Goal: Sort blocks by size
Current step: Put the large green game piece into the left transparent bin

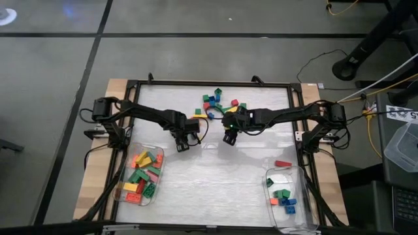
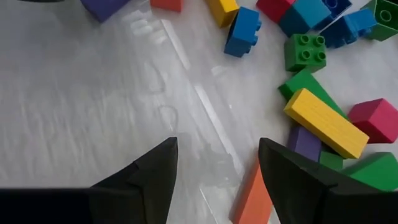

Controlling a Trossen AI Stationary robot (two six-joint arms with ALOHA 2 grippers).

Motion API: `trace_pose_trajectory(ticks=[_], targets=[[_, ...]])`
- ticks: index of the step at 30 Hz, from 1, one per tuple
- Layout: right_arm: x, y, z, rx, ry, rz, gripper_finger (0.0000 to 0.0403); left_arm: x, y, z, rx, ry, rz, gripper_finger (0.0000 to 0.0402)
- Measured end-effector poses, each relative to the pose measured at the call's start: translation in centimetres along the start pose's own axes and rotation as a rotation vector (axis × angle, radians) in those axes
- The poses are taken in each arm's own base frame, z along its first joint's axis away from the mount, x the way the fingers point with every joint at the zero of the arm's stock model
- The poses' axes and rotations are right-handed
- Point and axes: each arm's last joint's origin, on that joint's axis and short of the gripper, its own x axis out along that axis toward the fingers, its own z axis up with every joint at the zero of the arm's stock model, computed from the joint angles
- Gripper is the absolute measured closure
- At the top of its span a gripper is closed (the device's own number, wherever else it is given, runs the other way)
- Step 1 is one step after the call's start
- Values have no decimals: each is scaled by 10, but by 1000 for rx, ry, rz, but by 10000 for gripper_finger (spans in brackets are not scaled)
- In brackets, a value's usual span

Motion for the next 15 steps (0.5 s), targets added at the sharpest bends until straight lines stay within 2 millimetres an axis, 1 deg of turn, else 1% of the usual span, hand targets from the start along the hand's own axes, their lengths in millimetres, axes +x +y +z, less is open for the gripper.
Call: trace_pose_trajectory(ticks=[2,5,6,8,10,15], targets=[[0,0,0,-1,2,-1,180,0,0,0,2,4,1,280],[0,0,-1,-1,13,-3,180,-1,0,0,0,-4,0,325],[0,0,-2,7,16,-7,180,-1,0,0,0,-2,0,330],[1,-1,-3,45,27,-31,180,-3,0,0,1,-1,-1,330],[2,-2,-5,77,37,-60,180,-9,0,0,2,-5,-14,330],[10,-12,-11,169,51,-98,180,-37,-1,7,8,-78,-82,330]])
